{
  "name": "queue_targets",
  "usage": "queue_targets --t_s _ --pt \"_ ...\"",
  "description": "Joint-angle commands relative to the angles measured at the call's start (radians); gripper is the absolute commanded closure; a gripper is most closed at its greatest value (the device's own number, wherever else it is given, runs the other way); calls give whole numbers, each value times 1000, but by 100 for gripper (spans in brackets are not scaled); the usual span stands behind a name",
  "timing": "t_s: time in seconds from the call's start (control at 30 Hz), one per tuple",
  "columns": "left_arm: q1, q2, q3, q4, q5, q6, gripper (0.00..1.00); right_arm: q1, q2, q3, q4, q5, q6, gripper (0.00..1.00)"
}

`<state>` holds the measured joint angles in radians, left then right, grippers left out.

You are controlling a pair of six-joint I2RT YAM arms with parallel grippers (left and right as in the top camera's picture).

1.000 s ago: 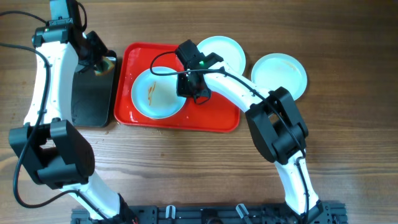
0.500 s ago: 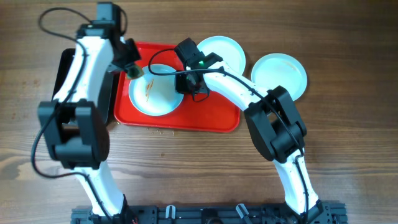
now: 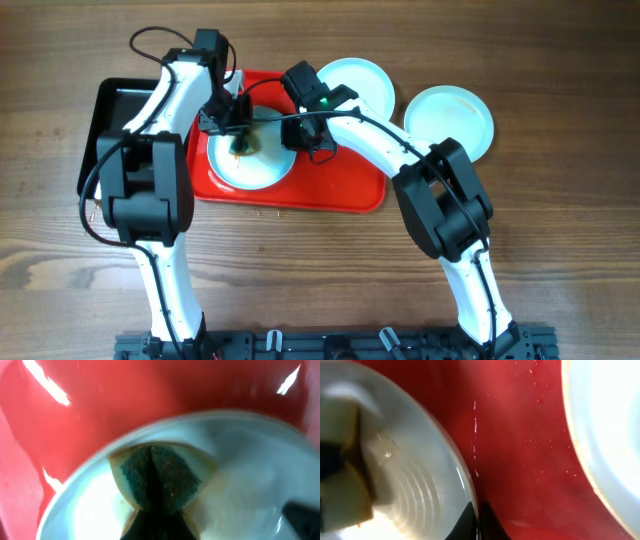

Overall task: Clean dirty plates on tray and stack at the side
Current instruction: 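Lower the sponge with the left gripper onto the held plate, then scrub the second plate with the sponge in the left gripper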

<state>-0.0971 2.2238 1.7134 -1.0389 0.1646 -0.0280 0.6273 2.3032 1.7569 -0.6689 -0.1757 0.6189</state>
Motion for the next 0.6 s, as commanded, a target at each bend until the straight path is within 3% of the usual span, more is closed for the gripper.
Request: queue_targets --t_s 0.0,0.2,0.4,0.57 --pt "-3 37 -12 -119 26 108 96 -4 39 18 5 0 -10 96" --pt "-3 38 -12 -153 64 183 96 -4 39 18 6 -1 -10 96" --pt "-6 55 -74 154 106 177 96 -4 39 18 6 0 -14 96" --pt "-6 55 -195 314 -137 -55 96 -4 39 18 11 -1 -14 96"
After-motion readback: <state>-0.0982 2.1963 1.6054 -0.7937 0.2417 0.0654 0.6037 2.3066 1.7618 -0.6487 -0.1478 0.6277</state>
